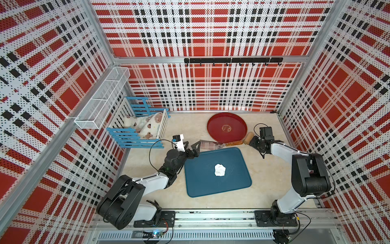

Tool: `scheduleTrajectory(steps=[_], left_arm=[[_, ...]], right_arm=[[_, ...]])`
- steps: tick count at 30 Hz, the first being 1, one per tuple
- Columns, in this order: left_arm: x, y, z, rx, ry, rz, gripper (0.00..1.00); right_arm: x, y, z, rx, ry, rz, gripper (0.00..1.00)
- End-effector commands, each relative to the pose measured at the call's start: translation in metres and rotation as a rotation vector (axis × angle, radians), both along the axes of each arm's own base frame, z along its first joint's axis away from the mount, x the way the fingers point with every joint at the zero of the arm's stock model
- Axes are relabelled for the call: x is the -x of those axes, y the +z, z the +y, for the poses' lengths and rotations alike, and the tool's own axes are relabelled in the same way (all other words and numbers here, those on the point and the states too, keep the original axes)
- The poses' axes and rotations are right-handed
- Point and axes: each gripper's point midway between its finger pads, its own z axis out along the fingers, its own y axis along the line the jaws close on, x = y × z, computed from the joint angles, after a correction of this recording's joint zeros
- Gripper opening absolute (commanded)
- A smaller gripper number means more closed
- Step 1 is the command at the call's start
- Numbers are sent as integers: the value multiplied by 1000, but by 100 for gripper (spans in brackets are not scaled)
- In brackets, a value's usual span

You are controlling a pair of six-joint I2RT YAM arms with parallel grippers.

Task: Roll out the dumpling wrappers from the dough
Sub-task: Pick up the rolling pin from the center of the board.

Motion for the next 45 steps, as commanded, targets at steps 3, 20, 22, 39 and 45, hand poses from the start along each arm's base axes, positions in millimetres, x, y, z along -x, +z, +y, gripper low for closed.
scheduleTrajectory(steps=[3,20,22,39,45], left_arm=[[1,4,-4,-5,-17,-24,99],[-1,0,-5,-6,-17,-10,99],[-1,-1,-5,-7,-18,-9,99],[0,0,-6,-1,-20,-9,99],[1,2,-5,1,-22,-15,99]], right_arm=[[-7,-14,1,-18,-27,46,44],[-20,-40,-6,-12,-61,99,35],[-20,-43,-7,-10,-62,105,29],[-3,-40,-19,7,-72,113,3],[4,-13,-32,63,-88,43,0]])
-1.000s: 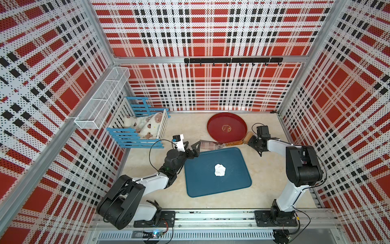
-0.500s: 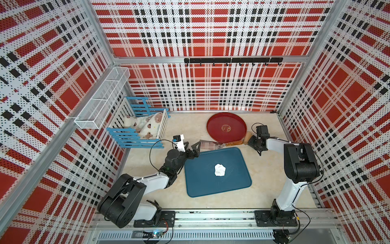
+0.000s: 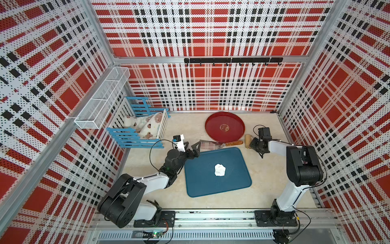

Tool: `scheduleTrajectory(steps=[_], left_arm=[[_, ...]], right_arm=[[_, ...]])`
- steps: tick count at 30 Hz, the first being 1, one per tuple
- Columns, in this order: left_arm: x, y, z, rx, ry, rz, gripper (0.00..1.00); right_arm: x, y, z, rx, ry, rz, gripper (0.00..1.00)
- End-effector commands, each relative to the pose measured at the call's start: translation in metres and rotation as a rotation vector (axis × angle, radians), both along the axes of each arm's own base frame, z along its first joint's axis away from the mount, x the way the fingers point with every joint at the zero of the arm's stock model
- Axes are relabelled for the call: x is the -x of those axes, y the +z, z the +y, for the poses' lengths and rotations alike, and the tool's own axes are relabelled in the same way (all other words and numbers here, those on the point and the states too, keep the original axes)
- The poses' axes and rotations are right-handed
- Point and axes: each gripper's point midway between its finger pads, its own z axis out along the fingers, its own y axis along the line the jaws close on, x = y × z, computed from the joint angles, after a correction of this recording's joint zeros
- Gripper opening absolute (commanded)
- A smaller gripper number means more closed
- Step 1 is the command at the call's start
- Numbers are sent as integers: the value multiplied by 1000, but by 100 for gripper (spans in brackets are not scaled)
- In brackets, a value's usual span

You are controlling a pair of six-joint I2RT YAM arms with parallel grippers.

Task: Roll out the dumpling wrappers from the dough
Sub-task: Pick up the rolling pin from the center of the board.

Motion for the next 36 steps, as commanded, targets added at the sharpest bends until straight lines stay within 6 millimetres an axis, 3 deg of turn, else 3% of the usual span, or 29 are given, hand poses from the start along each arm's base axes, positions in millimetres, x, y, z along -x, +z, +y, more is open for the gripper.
scheduleTrajectory(steps=[1,10,15,21,25,29,32,36], left_arm=[[2,10,-5,8,-23,-33,99],[5,16,-7,9,-30,-53,99],[13,34,-9,17,-54,-105,99],[33,80,-18,61,-147,-226,99],[47,104,-36,95,-263,-255,99],[60,120,-65,100,-378,-243,99],[69,125,-80,97,-437,-222,99],[78,125,-89,119,-504,-192,99]], right_arm=[[3,29,-16,68,-18,-61,0],[13,83,-24,159,33,-201,0],[19,120,-7,158,164,-357,0],[33,168,34,88,366,-602,0],[45,189,77,125,544,-701,0],[61,192,132,177,741,-744,0],[74,190,160,186,854,-784,0],[94,195,176,146,950,-889,0]])
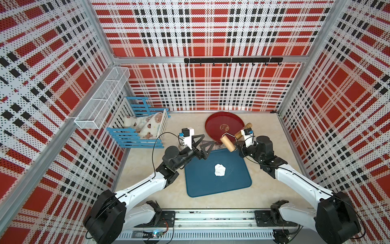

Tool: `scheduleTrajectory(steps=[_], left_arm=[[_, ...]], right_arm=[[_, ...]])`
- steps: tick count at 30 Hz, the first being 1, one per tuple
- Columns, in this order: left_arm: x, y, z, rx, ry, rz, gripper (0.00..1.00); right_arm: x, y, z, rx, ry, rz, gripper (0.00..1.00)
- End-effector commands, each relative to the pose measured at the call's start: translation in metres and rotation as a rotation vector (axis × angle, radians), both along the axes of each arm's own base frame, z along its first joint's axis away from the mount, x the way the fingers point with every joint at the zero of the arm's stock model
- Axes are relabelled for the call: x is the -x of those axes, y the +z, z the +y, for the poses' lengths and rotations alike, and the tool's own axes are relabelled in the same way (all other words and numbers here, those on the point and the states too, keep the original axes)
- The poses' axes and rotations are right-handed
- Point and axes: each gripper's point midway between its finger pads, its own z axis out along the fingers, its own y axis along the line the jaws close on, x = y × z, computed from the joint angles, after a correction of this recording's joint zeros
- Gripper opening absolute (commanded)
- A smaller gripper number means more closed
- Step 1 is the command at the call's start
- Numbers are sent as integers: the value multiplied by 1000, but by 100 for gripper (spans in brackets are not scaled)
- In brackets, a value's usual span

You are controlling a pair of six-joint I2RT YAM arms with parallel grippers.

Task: Roll out the dumpling wrappers from the dough
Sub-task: Pick up the rolling pin from the center of the board.

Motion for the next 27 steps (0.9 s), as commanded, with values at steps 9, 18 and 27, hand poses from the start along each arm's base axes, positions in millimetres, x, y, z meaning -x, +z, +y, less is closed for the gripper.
scheduleTrajectory(steps=[9,18,27], left_arm=[[25,-20,-38,-61,-222,96,87],[33,-30,-72,-129,-325,135,69],[33,-50,-88,-238,-309,169,44]], right_arm=[[61,46,26,-49,314,-351,0],[82,45,26,-26,373,-392,0],[82,44,25,-18,369,-396,0]])
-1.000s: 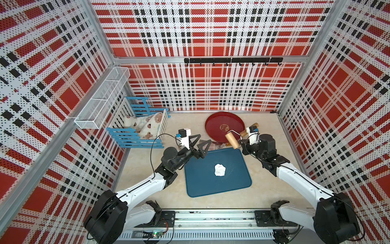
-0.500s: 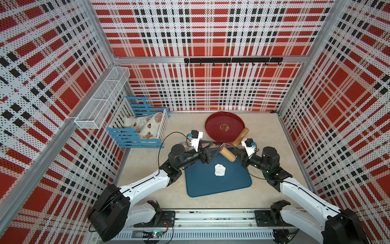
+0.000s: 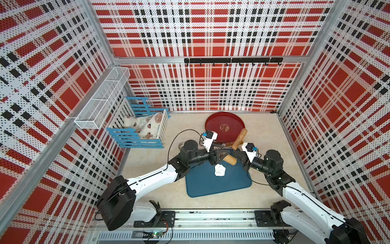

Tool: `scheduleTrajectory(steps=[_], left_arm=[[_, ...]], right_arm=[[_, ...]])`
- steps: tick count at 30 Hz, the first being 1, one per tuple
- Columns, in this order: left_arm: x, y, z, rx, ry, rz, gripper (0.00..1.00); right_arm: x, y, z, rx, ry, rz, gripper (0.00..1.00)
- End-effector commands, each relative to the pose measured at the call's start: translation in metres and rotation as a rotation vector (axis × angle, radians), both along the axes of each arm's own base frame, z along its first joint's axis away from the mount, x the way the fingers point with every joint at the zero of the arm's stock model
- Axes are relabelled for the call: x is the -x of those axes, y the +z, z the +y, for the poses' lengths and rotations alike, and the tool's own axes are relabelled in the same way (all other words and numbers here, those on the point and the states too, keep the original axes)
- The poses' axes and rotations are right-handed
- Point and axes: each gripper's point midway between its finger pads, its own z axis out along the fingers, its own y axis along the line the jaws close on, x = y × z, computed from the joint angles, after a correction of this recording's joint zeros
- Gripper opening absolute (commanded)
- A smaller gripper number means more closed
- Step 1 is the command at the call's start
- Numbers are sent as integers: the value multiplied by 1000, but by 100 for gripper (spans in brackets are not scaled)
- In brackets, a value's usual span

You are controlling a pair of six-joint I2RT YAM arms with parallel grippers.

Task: Roll out the dumpling wrappers from the dough
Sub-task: Pick up the rolling pin from the center of the board.

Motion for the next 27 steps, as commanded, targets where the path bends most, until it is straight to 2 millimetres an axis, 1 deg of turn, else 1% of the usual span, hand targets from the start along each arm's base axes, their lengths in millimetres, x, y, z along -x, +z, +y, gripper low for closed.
scheduleTrajectory(steps=[1,5,8,12,15,17,21,24,26,27], left_arm=[[-2,-16,-4,-65,1,13,41],[-2,-19,-4,-72,-1,20,26],[-3,-20,-5,-78,-3,21,21],[-3,-24,-5,-89,-4,24,10],[-4,-25,-5,-99,-3,19,0],[-4,-26,-4,-105,2,12,0],[-9,-27,-1,-111,25,4,0],[-12,-23,2,-94,27,-9,0],[-16,-18,7,-76,35,-24,0],[-18,-16,9,-66,38,-29,0]], right_arm=[[5,20,2,-26,20,-78,0],[5,19,1,-22,13,-80,0],[5,20,1,-21,14,-83,0],[5,21,1,-24,14,-85,0],[7,26,2,-33,22,-89,0],[8,28,1,-35,18,-86,0],[8,32,0,-38,13,-72,19],[6,34,-2,-44,-12,-50,36],[7,35,-4,-50,-21,-40,52],[8,35,-4,-52,-20,-37,64]])
